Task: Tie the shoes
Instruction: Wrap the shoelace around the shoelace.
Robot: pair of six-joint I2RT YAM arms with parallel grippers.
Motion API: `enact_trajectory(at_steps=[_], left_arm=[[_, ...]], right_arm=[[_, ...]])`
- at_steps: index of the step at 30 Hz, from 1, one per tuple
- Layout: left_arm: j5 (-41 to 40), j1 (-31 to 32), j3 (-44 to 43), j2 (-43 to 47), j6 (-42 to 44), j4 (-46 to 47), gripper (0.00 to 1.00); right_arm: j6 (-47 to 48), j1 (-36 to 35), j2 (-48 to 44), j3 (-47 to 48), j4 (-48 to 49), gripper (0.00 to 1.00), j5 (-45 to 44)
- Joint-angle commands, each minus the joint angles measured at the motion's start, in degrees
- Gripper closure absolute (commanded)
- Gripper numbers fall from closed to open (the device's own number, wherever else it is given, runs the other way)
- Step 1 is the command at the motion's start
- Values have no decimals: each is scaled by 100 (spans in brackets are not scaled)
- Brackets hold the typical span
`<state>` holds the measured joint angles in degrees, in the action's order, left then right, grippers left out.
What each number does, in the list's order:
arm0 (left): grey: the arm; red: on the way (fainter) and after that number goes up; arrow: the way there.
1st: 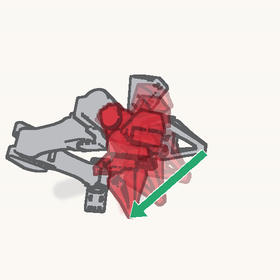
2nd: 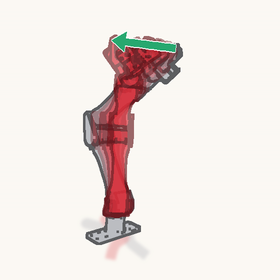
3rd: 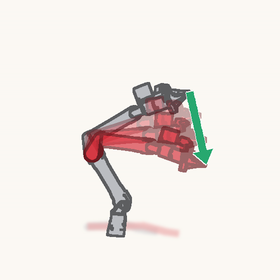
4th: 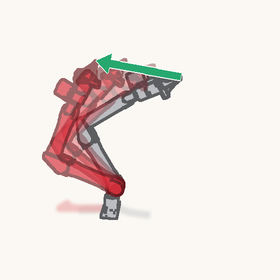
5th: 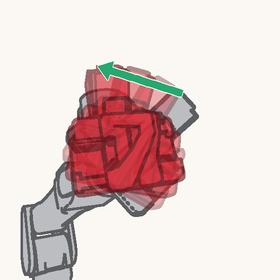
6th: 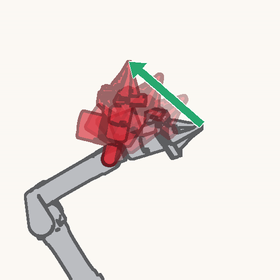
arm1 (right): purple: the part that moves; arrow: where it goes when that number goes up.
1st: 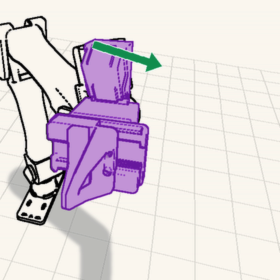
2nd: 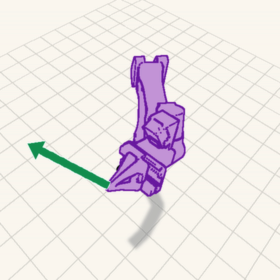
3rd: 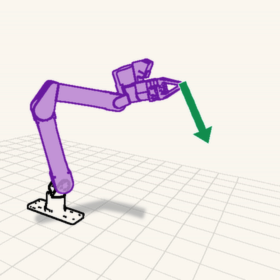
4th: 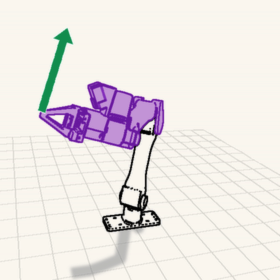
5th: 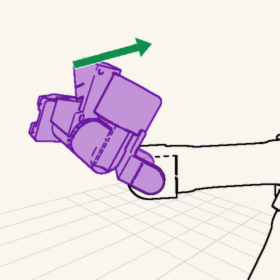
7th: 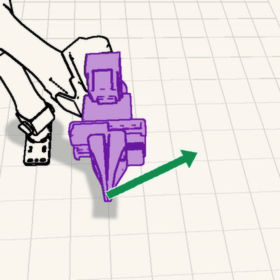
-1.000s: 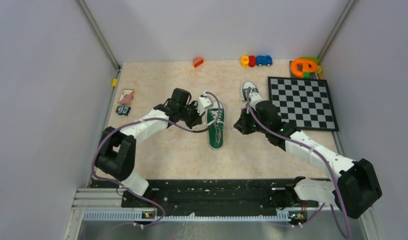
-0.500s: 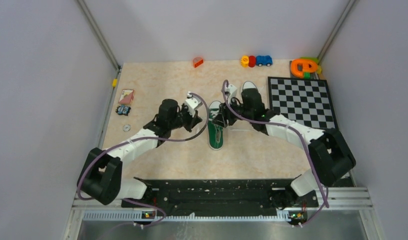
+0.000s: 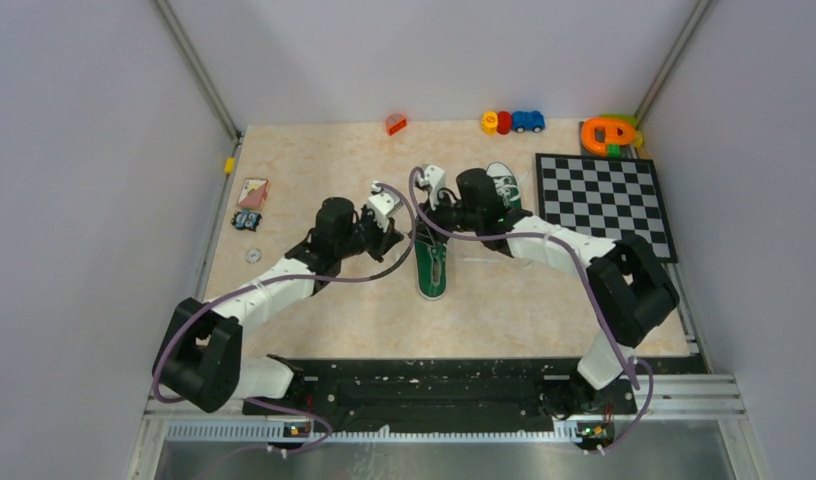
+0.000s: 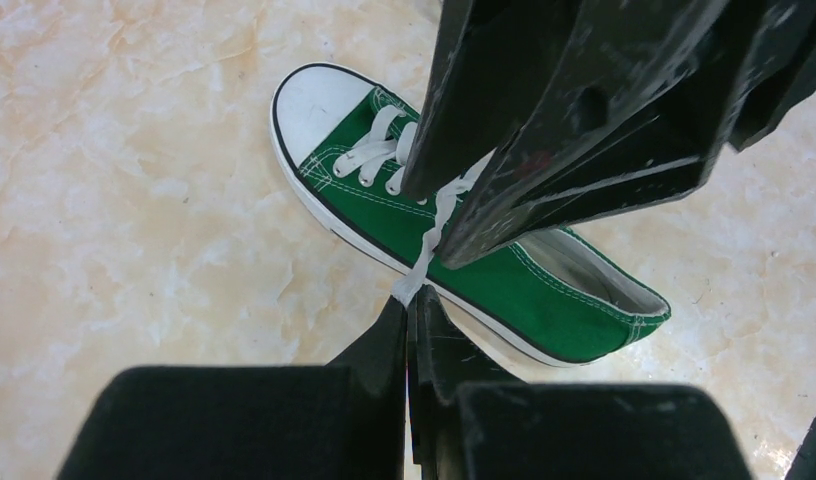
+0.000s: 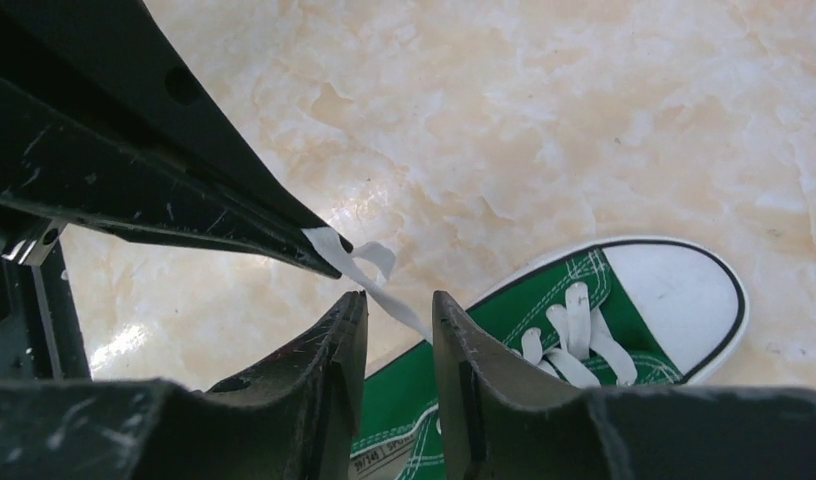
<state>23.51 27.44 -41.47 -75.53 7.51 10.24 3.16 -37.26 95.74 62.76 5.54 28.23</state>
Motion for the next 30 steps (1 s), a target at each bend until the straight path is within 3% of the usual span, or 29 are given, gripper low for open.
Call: enact_trajectory(at_steps=[1,6,10,12,20,28,30], left_arm=[[17,2,-124,-15,-12,156,100],[-48,0,-116,-4,8,135,100],[7,4,-129,-23,31,128,100],[1,2,-144,-43,31,111,100],[-211,3,-634,-883,-135,-732,100],[293,15,-767,-1496,-455,-141,100],[347,19,-776,-1546,-493,-92,96]], right_arm=[[421,-133,242,372,41,69,-40],[488,-142,406,417,78,76,55],[449,-142,414,344,259,88,149],[379,-142,385,302,346,100,131],[-462,318,37,-10,523,100,-93],[-999,434,-291,-490,664,100,-468],[-1189,529,-330,-623,807,100,-407]])
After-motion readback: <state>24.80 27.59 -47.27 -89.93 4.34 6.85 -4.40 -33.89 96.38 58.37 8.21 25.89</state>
